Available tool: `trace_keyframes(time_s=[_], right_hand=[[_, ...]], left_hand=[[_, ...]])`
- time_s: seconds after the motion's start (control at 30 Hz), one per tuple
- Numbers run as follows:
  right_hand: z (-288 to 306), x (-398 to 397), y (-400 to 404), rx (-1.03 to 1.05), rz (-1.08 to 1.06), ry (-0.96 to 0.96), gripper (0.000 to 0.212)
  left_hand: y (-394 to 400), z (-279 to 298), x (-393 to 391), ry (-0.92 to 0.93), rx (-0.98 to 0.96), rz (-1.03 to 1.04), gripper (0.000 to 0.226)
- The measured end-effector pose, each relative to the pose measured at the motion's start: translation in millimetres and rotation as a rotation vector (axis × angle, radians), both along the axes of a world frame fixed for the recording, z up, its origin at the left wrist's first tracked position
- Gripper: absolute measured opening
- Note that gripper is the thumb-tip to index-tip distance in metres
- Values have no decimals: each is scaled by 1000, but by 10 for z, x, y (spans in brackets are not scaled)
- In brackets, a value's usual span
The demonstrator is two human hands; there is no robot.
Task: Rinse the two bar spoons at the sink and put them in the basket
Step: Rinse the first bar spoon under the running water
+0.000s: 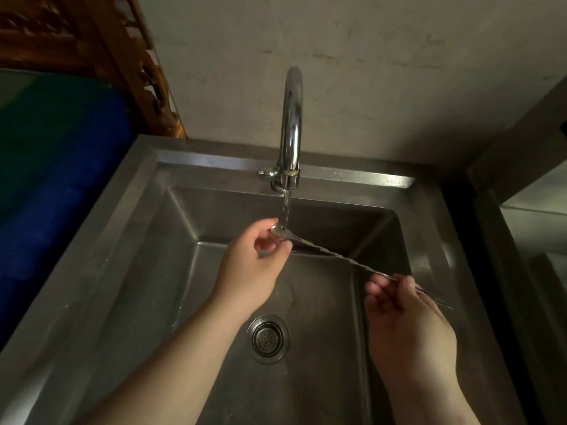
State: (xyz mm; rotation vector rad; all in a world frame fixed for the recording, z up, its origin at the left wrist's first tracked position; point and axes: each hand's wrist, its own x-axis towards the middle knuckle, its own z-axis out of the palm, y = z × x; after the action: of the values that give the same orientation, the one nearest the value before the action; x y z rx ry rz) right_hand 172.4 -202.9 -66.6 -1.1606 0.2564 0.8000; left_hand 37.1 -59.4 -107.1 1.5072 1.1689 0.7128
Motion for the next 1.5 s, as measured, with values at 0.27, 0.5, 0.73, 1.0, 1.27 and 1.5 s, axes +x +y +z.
trace_keyframes(time_s=[0.27,0.5,0.73,1.0,1.27,1.5], right_hand=[[-351,-117,139,27,-89,261,24],[-615,-414,384,-67,28,550,31],[-759,-630,642,-480,458,20,20],[-343,-484,860,-164,544,-583,26],[-251,-452,1018,13,502,-629,39],[-178,-459,1115,38,476,-632,39]], left_hand=[[76,-53,231,-441,-331,112,22],[102,51,458,-569,-432,109,27],[173,63,423,-429,-136,-190,25],[202,162,327,-441,-114,-256,46],[325,359,244,-346,-10,-222,24],[323,432,258,-389,-49,-125,21]])
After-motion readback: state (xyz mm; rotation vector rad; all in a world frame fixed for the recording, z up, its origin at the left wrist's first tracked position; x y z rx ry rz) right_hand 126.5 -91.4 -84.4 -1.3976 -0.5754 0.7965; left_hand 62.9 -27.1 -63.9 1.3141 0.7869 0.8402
